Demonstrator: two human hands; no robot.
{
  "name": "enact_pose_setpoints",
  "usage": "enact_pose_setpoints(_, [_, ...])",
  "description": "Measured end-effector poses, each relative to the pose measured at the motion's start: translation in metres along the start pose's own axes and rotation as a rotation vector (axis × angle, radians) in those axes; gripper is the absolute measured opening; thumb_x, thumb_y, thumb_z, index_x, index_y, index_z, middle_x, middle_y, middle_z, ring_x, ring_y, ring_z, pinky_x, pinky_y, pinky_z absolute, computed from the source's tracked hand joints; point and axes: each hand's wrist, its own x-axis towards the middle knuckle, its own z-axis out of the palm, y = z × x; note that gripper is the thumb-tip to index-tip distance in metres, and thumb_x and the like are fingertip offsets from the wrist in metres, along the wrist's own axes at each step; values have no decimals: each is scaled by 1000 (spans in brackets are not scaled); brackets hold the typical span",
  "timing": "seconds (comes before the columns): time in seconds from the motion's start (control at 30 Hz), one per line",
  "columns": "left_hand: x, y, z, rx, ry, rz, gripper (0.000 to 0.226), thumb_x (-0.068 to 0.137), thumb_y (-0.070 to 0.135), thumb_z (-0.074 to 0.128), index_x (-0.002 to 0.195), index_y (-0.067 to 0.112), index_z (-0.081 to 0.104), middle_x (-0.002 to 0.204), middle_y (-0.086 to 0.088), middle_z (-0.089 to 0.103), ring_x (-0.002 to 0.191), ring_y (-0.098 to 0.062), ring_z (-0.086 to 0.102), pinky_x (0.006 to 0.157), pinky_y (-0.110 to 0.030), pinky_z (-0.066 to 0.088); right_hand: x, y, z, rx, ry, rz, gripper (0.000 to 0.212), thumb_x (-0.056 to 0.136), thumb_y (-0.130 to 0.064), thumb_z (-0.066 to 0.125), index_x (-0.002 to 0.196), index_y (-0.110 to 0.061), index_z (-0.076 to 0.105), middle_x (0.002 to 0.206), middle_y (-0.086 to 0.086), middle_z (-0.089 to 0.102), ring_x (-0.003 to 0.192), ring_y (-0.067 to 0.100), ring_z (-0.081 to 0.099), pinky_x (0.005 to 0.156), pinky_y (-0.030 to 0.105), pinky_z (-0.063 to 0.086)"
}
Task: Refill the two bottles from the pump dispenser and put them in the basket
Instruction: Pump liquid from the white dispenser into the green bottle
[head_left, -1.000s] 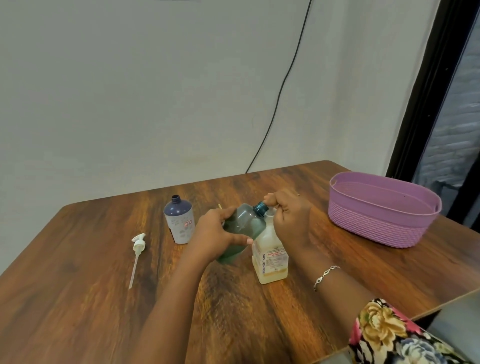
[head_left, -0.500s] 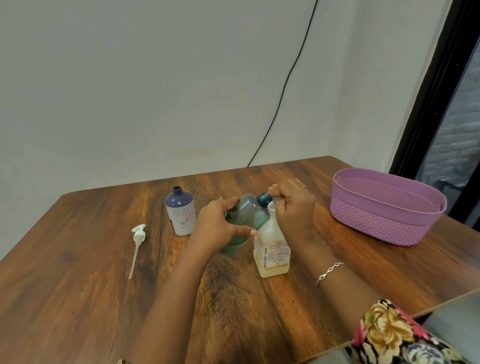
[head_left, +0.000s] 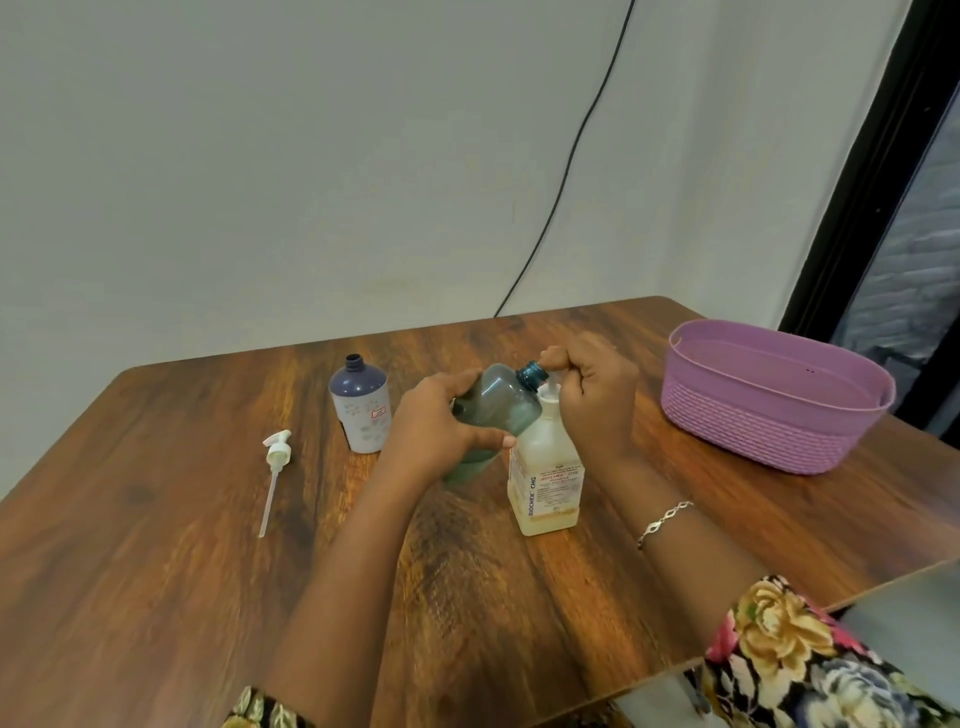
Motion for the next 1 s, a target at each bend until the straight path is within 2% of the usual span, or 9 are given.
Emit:
enact_pose_setpoints(0.1, [-2, -3, 4, -4, -22, -22, 84, 64, 23, 82, 138, 16, 42, 131, -3, 52, 112, -14, 48, 94, -27, 40, -12, 5, 5, 35, 47, -28, 28, 71, 0, 35, 61, 1, 61, 64, 10, 62, 65, 19, 59, 63, 17, 46])
enact_pose_setpoints(0.2, [-5, -5, 7, -53, -35, -66, 87, 64, 23, 82, 140, 13, 39, 136, -4, 50, 121, -18, 47, 100, -30, 38, -14, 7, 8, 53, 64, -9, 28, 70, 2, 34, 60, 1, 61, 64, 11, 62, 65, 21, 60, 64, 18, 48])
enact_pose_setpoints(0.3, [-7, -2, 6, -69, -31, -84, 87, 65, 23, 81, 140, 12, 39, 138, -6, 48, 123, -20, 46, 103, -35, 39, -13, 3, 4, 85, 26, 41, 27, 73, 6, 39, 65, 2, 64, 67, 12, 65, 68, 21, 64, 66, 12, 48])
enact_pose_setpoints(0.43, [-4, 2, 1, -52, -15, -62, 83, 67, 23, 80, 139, 15, 41, 135, -5, 49, 120, -21, 47, 99, -35, 40, 11, -5, -2, 23, -65, 147, 27, 67, -1, 40, 61, 0, 65, 63, 11, 65, 63, 22, 62, 60, 26, 49])
enact_pose_setpoints(0.5, [-2, 3, -1, -48, -9, -55, 82, 66, 22, 81, 138, 15, 42, 134, -4, 50, 119, -20, 48, 99, -34, 41, 12, -7, 0, 7, -67, 111, 26, 67, 3, 41, 61, -1, 65, 62, 11, 65, 61, 21, 61, 58, 21, 48])
enact_pose_setpoints(0.6, [-3, -1, 2, -29, -30, -45, 79, 66, 23, 81, 136, 15, 45, 129, -3, 53, 111, -16, 50, 94, -30, 42, -8, 1, 1, 40, -3, 21, 26, 74, 3, 43, 65, 2, 67, 65, 9, 66, 64, 11, 61, 62, 13, 48])
enact_pose_setpoints(0.67, [-5, -4, 7, -36, -35, -50, 80, 66, 24, 81, 136, 15, 45, 128, -3, 54, 109, -14, 50, 92, -27, 41, -15, 11, 2, 83, 26, 31, 26, 73, 9, 42, 66, 4, 66, 67, 11, 66, 69, 5, 61, 66, 9, 48])
enact_pose_setpoints(0.83, [-7, -3, 9, -82, -10, -91, 86, 65, 24, 82, 139, 13, 40, 135, -5, 50, 120, -19, 48, 98, -31, 40, -13, 10, 0, 133, 5, 60, 34, 69, 18, 40, 75, 3, 70, 76, 5, 67, 77, 10, 65, 72, 12, 51])
enact_pose_setpoints(1.0, [-5, 5, 3, -63, 7, -55, 79, 67, 22, 81, 137, 15, 44, 131, -3, 54, 113, -17, 50, 95, -30, 41, -4, -1, -7, 8, 3, -53, 35, 77, -8, 39, 79, 0, 73, 79, 9, 71, 75, 13, 64, 71, 21, 52])
